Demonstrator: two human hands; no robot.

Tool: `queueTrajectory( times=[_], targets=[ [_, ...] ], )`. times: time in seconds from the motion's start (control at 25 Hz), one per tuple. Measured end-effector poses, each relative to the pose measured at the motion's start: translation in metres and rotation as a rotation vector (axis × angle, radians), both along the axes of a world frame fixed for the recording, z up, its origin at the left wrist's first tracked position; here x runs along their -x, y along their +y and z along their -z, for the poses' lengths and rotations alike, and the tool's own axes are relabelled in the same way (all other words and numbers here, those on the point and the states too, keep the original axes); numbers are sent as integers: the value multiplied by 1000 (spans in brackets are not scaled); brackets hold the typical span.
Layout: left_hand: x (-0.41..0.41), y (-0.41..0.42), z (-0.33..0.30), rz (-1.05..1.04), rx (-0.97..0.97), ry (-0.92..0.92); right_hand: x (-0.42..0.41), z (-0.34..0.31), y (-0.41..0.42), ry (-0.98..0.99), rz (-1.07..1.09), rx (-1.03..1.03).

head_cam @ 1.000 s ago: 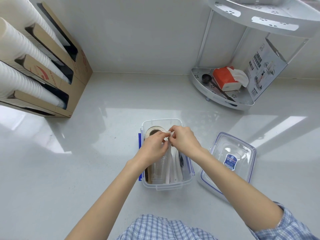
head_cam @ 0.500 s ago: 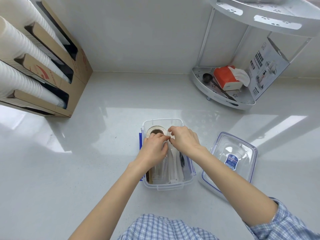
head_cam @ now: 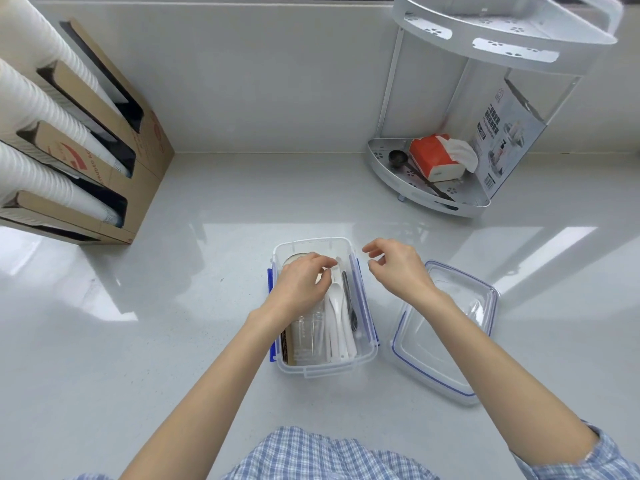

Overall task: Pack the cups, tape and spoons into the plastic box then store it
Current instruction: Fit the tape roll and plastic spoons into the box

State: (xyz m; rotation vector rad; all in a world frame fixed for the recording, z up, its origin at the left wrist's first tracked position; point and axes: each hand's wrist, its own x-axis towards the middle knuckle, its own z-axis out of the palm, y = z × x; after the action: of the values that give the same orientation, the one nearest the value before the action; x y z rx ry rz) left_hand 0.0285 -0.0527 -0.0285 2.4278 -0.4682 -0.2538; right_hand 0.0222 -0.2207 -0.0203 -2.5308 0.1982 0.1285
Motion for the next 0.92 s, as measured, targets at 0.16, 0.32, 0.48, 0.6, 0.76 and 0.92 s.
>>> queueTrajectory(
  times=[0.16,0.32,0.48,0.6,0.76,0.92],
  targets=[
    [10,-15,-7,25,25,-3,16,6,-11,3,40,-9],
    [23,-38,-8,79,14,1,31,11,-29,50,112,4],
    [31,-71,-6,146,18,-8,48,16,-58,98,214,25],
    [39,-98,2,213,-15,41,65,21,-83,161,310,54],
    [49,-125,18,233,-131,176,86,29,-105,237,436,88],
    [56,-139,30,211,-250,248,95,38,-109,294,537,48]
  ],
)
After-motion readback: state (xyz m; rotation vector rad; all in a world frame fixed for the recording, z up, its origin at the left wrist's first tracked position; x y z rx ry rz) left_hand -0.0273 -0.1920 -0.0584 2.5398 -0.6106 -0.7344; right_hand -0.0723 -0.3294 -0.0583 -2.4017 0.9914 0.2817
